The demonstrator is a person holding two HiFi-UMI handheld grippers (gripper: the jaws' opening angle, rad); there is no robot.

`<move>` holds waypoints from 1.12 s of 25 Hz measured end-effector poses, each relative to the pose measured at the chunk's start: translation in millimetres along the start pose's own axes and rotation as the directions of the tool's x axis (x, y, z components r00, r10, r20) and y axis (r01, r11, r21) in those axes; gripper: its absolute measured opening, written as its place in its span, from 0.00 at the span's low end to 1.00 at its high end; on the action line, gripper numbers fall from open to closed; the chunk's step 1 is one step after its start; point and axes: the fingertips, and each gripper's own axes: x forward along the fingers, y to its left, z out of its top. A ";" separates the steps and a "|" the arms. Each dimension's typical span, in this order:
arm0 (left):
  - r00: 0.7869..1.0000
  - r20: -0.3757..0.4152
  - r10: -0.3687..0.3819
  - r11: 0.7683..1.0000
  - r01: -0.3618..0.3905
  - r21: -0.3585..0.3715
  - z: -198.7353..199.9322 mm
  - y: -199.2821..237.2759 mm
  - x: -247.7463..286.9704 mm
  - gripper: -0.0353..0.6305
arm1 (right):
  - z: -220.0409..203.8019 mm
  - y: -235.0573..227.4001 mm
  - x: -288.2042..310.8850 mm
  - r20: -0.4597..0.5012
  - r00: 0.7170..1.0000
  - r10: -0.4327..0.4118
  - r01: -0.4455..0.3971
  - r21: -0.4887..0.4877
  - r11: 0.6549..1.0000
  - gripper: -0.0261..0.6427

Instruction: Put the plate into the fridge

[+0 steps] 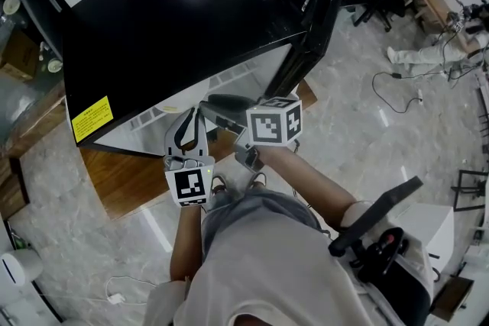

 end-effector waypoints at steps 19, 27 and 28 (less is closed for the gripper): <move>0.991 -0.051 0.120 0.992 -0.121 -0.022 -9.4 56.6 -4.4 0.12 | 3.9 8.4 32.3 0.124 0.962 -0.244 0.270 -0.575 0.772 0.10; 0.998 -0.038 0.055 0.997 -0.057 -0.049 -4.9 39.5 5.0 0.11 | 12.7 -4.7 20.5 0.165 0.946 -0.277 0.321 -0.579 0.750 0.09; 0.998 -0.034 0.051 0.997 -0.053 -0.052 -4.4 36.5 4.1 0.11 | 12.9 -4.7 17.5 0.173 0.945 -0.279 0.327 -0.580 0.746 0.09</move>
